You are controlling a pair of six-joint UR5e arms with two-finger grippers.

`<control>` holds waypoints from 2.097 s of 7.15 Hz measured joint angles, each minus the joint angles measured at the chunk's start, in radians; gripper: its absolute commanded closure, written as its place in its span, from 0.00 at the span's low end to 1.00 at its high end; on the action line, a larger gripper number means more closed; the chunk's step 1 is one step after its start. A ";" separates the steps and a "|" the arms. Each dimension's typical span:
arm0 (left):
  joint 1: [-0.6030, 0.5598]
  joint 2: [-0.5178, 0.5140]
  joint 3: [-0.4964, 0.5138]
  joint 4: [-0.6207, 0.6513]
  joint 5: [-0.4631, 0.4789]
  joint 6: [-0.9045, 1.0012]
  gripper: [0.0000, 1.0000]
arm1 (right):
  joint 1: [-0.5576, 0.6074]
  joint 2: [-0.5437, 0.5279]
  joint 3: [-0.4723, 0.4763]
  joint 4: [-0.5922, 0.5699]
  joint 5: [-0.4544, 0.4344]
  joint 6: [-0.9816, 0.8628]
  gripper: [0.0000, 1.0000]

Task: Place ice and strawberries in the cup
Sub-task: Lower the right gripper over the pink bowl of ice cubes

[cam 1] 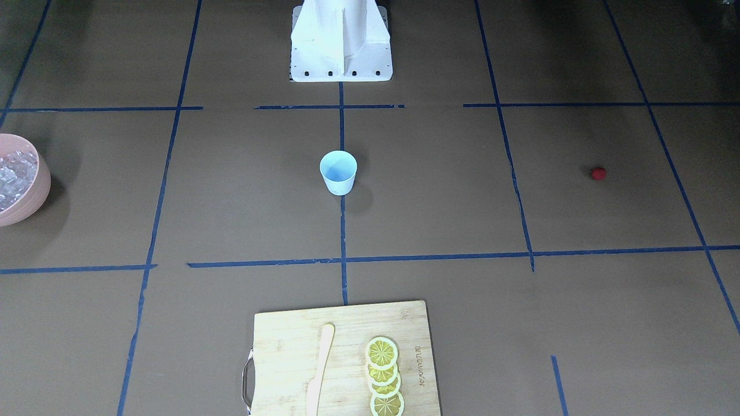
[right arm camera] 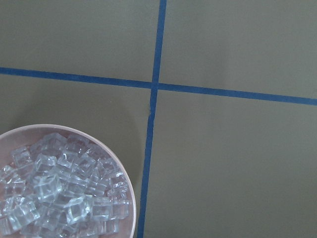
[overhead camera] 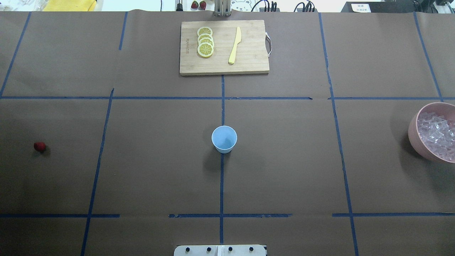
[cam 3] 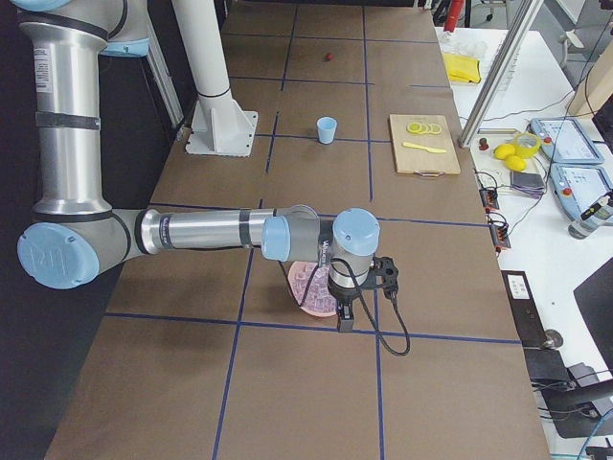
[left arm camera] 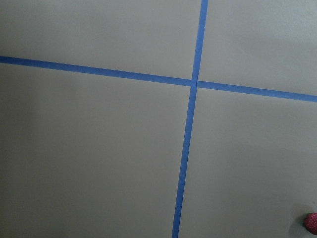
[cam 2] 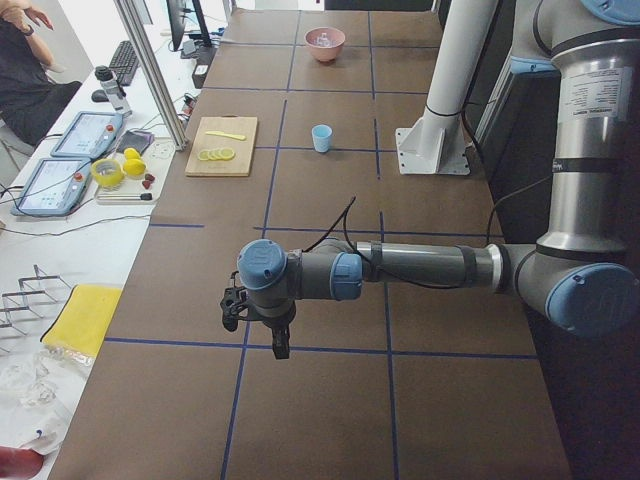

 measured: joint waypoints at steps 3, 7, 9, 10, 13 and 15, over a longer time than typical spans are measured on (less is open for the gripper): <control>0.008 0.050 -0.040 -0.040 0.013 0.019 0.00 | 0.000 0.001 0.000 0.000 0.001 0.003 0.00; 0.013 0.097 -0.047 -0.053 0.014 0.016 0.00 | -0.001 -0.005 -0.001 -0.001 0.007 0.002 0.00; 0.014 0.104 -0.046 -0.057 0.012 0.017 0.00 | -0.001 -0.008 0.001 -0.001 0.014 0.000 0.00; 0.014 0.106 -0.046 -0.058 0.011 0.019 0.00 | -0.002 -0.008 0.004 0.000 0.020 0.000 0.00; 0.016 0.106 -0.049 -0.061 0.008 0.022 0.00 | -0.019 -0.007 0.020 0.001 0.026 -0.002 0.00; 0.016 0.106 -0.049 -0.061 0.008 0.022 0.00 | -0.022 -0.008 0.029 0.002 0.027 -0.003 0.00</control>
